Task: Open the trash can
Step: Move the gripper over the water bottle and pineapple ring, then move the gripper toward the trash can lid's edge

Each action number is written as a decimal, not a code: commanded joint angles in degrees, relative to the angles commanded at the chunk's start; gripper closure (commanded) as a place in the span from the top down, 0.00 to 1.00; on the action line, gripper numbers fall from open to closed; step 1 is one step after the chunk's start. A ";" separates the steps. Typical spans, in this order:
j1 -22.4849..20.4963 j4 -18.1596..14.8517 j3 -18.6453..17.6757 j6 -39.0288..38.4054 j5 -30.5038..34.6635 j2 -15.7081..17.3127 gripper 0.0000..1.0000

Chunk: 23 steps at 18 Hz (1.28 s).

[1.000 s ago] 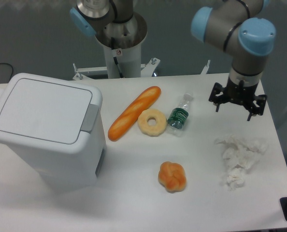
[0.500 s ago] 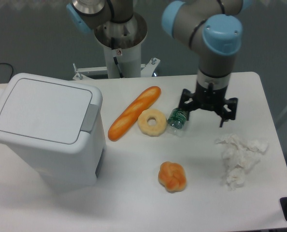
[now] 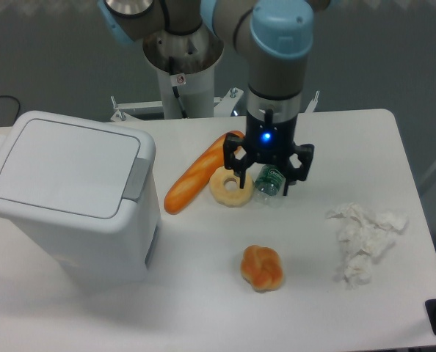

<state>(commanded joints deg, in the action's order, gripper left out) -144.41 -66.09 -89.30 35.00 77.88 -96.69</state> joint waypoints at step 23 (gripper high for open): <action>7.64 1.76 -0.53 -16.19 -12.57 2.47 0.07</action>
<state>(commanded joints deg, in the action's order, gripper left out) -136.76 -64.34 -89.82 18.81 65.31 -94.22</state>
